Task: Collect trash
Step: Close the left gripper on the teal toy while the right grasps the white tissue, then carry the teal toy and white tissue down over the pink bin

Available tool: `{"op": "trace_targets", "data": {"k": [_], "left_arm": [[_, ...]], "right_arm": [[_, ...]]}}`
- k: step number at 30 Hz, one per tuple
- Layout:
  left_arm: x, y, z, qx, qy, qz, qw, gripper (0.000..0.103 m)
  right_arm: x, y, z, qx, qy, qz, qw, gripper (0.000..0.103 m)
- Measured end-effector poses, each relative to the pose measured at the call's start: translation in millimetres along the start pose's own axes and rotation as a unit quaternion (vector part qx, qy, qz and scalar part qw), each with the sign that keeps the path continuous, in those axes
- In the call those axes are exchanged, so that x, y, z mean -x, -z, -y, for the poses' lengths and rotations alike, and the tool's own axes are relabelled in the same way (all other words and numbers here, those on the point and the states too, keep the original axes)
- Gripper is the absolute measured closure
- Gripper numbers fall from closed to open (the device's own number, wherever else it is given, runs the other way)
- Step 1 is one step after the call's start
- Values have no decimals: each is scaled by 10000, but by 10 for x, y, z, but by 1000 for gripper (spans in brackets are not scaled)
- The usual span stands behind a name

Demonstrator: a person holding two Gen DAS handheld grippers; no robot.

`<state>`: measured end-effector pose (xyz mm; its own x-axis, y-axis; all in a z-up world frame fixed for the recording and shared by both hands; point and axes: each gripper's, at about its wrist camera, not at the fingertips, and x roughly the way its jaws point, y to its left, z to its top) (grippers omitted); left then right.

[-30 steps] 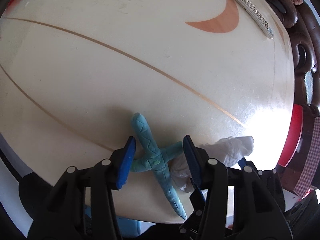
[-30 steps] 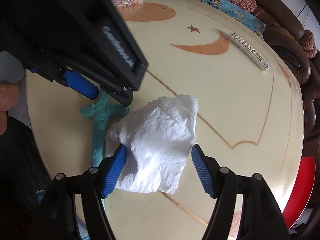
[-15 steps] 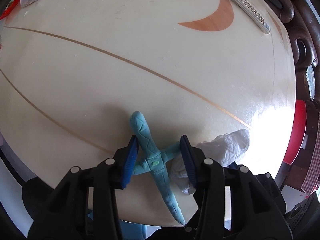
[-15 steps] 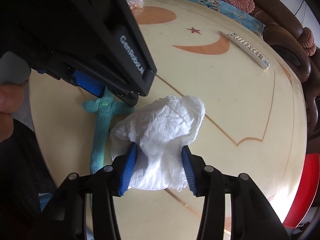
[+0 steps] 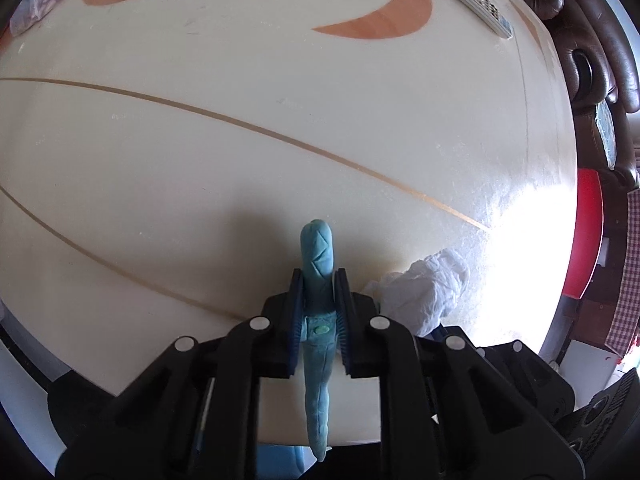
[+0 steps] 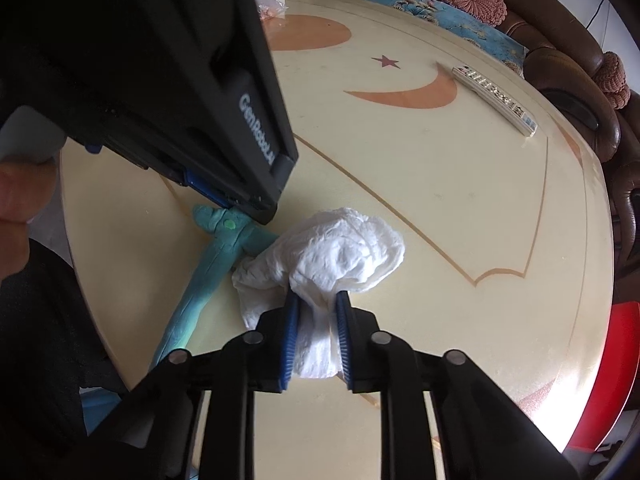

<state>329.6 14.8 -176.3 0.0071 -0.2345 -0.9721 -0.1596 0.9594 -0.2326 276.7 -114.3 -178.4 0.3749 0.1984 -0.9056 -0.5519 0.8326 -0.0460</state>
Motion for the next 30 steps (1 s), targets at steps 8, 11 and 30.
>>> {"op": "trace_targets", "data": {"k": [8,11,30], "left_arm": [[51,109,98,-215,23,61,9997,87],[72,181,124,-334,34,136,9993,87],[685,712,440,-1282,322,905,9871,87]], "right_arm": [[157,58,109,-177,218,46,9996,90],[255,71,148,-265,276,101,9992,91],[1197,309,199,-907,654,689,9913,91]]}}
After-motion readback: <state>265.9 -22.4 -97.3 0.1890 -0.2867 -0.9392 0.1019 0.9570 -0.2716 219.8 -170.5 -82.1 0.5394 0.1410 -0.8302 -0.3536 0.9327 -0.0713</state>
